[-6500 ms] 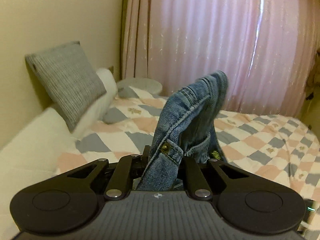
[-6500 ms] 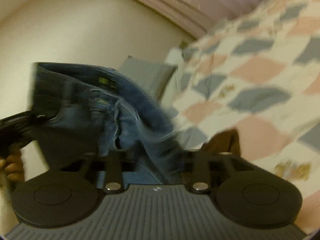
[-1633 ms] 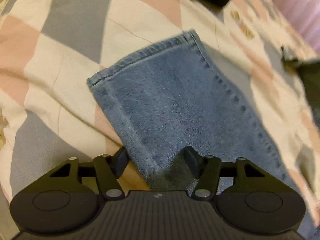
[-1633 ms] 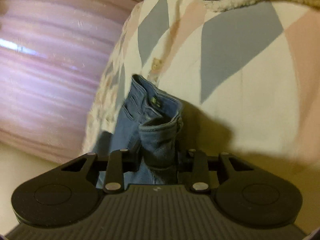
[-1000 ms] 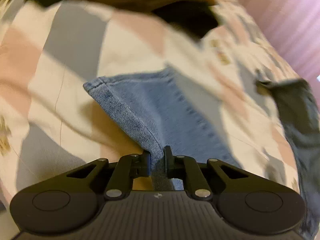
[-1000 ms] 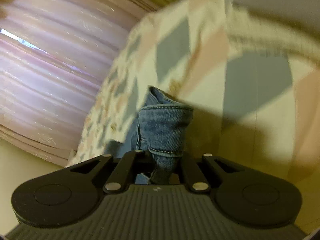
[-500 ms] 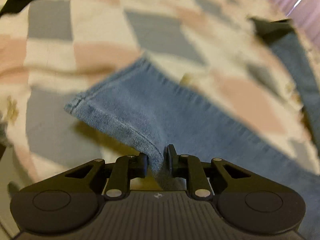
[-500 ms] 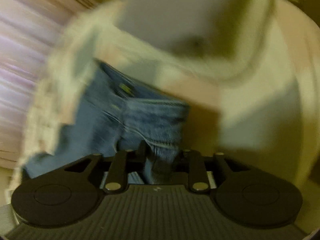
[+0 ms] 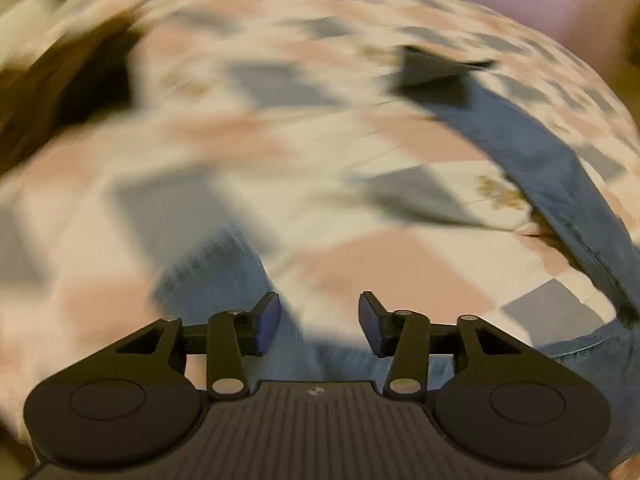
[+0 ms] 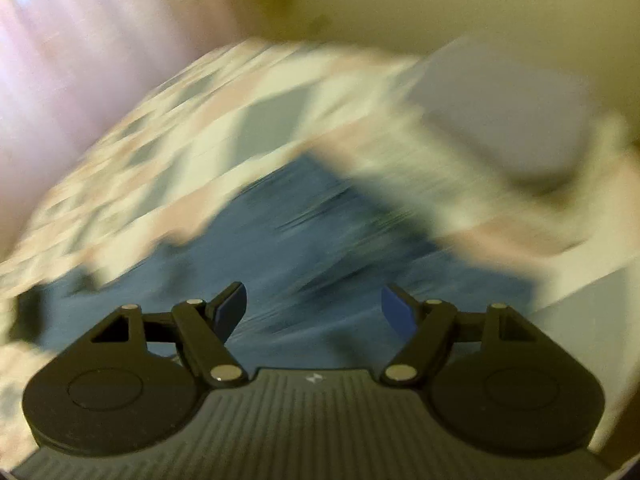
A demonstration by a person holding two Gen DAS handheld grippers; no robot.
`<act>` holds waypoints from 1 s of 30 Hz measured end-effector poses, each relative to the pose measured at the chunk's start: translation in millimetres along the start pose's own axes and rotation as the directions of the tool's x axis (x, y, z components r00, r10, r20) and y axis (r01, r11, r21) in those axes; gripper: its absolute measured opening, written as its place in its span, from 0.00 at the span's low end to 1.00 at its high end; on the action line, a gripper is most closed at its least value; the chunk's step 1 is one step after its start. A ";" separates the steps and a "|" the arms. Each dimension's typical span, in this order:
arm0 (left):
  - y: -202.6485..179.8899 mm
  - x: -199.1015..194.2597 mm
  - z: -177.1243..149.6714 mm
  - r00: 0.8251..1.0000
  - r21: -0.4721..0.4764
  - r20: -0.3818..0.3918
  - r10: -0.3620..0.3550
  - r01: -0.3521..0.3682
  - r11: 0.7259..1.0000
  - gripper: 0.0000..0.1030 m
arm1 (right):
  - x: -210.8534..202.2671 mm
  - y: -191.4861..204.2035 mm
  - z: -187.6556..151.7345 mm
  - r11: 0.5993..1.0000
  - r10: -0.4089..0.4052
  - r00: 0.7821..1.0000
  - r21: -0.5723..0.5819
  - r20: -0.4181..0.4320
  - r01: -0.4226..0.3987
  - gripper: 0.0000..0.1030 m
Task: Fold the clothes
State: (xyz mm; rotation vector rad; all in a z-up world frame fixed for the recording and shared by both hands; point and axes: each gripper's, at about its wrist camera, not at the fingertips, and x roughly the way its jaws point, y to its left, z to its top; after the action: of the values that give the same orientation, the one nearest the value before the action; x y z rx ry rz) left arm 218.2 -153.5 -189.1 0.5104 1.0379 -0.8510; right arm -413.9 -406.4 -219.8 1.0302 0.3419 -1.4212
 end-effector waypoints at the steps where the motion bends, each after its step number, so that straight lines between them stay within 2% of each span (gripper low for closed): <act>1: -12.8 12.4 16.2 1.000 0.084 -0.001 0.010 -0.010 0.996 0.47 | 9.9 15.9 -6.0 0.999 0.054 0.998 -0.001 -0.038 -0.054 0.70; 3: -26.9 22.2 35.6 1.000 0.190 0.001 0.015 -0.015 0.982 0.48 | 24.1 45.2 -20.4 0.991 0.131 0.986 -0.012 -0.107 -0.133 0.70; 5: -20.6 22.3 38.5 0.999 0.211 -0.031 0.034 -0.027 0.977 0.50 | 34.4 72.4 -35.9 0.981 0.186 0.967 -0.029 -0.172 -0.194 0.70; 7: -4.8 19.5 39.8 0.995 0.177 -0.065 0.075 -0.063 0.982 0.47 | 39.3 94.7 -49.4 0.971 0.214 0.952 -0.063 -0.221 -0.233 0.72; 9: 13.1 16.6 53.2 0.995 0.120 -0.069 0.066 -0.057 0.991 0.48 | 43.2 113.9 -61.6 0.969 0.208 0.945 -0.079 -0.252 -0.234 0.79; 12: 12.3 23.6 81.0 0.998 0.160 -0.032 0.049 -0.043 0.986 0.55 | 59.2 142.7 -79.9 0.949 0.279 0.890 -0.038 -0.360 -0.313 0.79; 15: 5.3 38.2 82.0 0.993 0.161 -0.121 -0.009 0.028 0.986 0.54 | 75.3 171.4 -98.2 0.923 0.347 0.818 0.012 -0.459 -0.385 0.79; 16: 1.1 42.0 76.2 0.987 0.144 -0.158 -0.037 0.060 0.988 0.54 | 79.6 181.1 -105.3 0.914 0.362 0.794 0.019 -0.487 -0.405 0.79; 18: -12.1 46.8 54.9 0.967 0.091 -0.228 -0.114 0.137 0.986 0.53 | 84.8 197.3 -122.7 0.906 0.358 0.765 -0.001 -0.535 -0.424 0.79; 21: -42.6 53.6 5.9 0.920 0.033 -0.316 -0.231 0.254 0.967 0.52 | 96.8 214.8 -143.5 0.906 0.347 0.719 0.017 -0.602 -0.423 0.79; 24: -57.9 57.9 -41.3 0.885 0.019 -0.406 -0.229 0.258 0.966 0.50 | 101.1 228.5 -152.1 0.892 0.346 0.687 -0.002 -0.638 -0.452 0.79; 25: -59.4 55.6 -56.1 0.887 0.042 -0.422 -0.187 0.225 0.973 0.48 | 102.0 232.0 -152.6 0.885 0.343 0.683 -0.020 -0.645 -0.464 0.79; 27: -46.6 40.9 -79.6 0.915 0.101 -0.404 -0.026 0.073 0.992 0.40 | 103.9 235.9 -152.4 0.874 0.331 0.683 -0.060 -0.651 -0.481 0.79; 28: -32.7 31.3 -90.3 0.918 0.099 -0.392 0.051 -0.013 0.995 0.40 | 106.7 234.5 -150.8 0.875 0.326 0.685 -0.066 -0.652 -0.480 0.79; 29: -16.2 22.6 -99.8 0.915 0.068 -0.392 0.101 -0.080 0.994 0.36 | 109.4 233.2 -149.2 0.876 0.320 0.686 -0.072 -0.653 -0.478 0.79; 30: 7.3 13.0 -110.4 0.906 -0.013 -0.407 0.119 -0.136 0.991 0.22 | 111.2 230.7 -147.0 0.877 0.317 0.688 -0.075 -0.653 -0.475 0.79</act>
State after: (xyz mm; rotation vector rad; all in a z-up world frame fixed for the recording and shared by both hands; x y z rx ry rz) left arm 168.4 -74.1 -249.4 0.7328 1.3823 -0.6163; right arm -128.7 -407.5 -296.4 1.2669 0.7082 -0.5820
